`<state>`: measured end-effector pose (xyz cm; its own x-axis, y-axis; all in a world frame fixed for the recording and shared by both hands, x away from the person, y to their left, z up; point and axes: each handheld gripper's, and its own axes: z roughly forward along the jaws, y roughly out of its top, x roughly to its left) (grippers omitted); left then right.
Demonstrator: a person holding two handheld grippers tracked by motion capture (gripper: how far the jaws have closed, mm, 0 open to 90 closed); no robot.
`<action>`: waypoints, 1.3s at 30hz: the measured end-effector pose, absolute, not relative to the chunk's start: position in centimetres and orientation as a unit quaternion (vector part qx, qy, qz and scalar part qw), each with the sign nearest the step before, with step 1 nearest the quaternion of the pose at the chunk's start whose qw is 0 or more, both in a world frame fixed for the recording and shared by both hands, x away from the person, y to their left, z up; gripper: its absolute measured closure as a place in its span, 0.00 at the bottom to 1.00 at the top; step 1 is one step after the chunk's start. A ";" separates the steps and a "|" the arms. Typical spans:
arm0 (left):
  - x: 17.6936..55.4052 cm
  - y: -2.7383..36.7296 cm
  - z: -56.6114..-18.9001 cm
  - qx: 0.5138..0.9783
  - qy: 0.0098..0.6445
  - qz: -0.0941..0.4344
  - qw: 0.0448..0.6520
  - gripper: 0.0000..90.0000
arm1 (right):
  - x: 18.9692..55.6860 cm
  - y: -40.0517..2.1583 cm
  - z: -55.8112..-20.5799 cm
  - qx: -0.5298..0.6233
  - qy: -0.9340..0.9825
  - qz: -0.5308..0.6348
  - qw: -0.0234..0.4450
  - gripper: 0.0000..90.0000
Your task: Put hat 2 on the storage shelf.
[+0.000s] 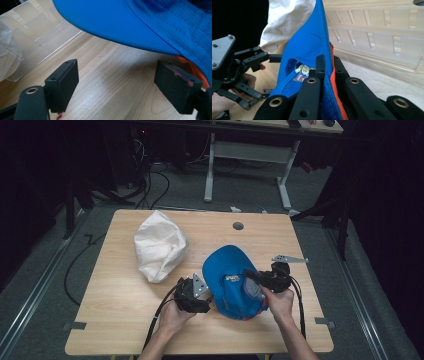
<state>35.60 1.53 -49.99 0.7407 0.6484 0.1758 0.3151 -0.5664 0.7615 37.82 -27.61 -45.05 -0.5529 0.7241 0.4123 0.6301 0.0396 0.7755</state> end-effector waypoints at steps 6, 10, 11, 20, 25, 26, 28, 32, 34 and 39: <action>35.7 1.4 -50.1 0.857 0.279 0.229 0.367 0.22 | 38.0 -27.1 -45.0 0.471 0.719 0.510 0.034 0.97; 35.6 1.5 -49.9 0.856 0.277 0.236 0.368 0.22 | 38.2 -26.7 -45.3 0.473 0.725 0.500 0.032 0.96; 35.5 1.6 -49.9 0.856 0.277 0.237 0.368 0.22 | 38.2 -26.6 -45.3 0.473 0.727 0.496 0.032 0.96; 35.0 2.2 -49.4 0.846 0.269 0.245 0.389 0.21 | 38.2 -26.0 -45.7 0.468 0.756 0.456 0.040 0.96; 34.9 2.6 -49.3 0.842 0.262 0.260 0.394 0.19 | 38.0 -25.5 -45.9 0.464 0.768 0.440 0.041 0.96; 34.8 2.6 -49.2 0.843 0.260 0.261 0.392 0.19 | 38.0 -25.4 -46.0 0.463 0.770 0.438 0.040 0.96; 34.8 2.6 -49.3 0.844 0.262 0.259 0.390 0.18 | 38.1 -25.3 -46.1 0.463 0.773 0.432 0.036 0.96; 34.7 2.6 -49.5 0.847 0.255 0.260 0.386 0.18 | 38.1 -25.2 -46.4 0.465 0.777 0.423 0.028 0.96; 34.7 2.5 -49.5 0.848 0.253 0.261 0.385 0.18 | 38.1 -25.2 -46.5 0.467 0.778 0.421 0.020 0.96; 34.4 2.0 -49.7 0.855 0.240 0.274 0.368 0.20 | 38.1 -25.2 -46.7 0.462 0.782 0.418 0.010 0.96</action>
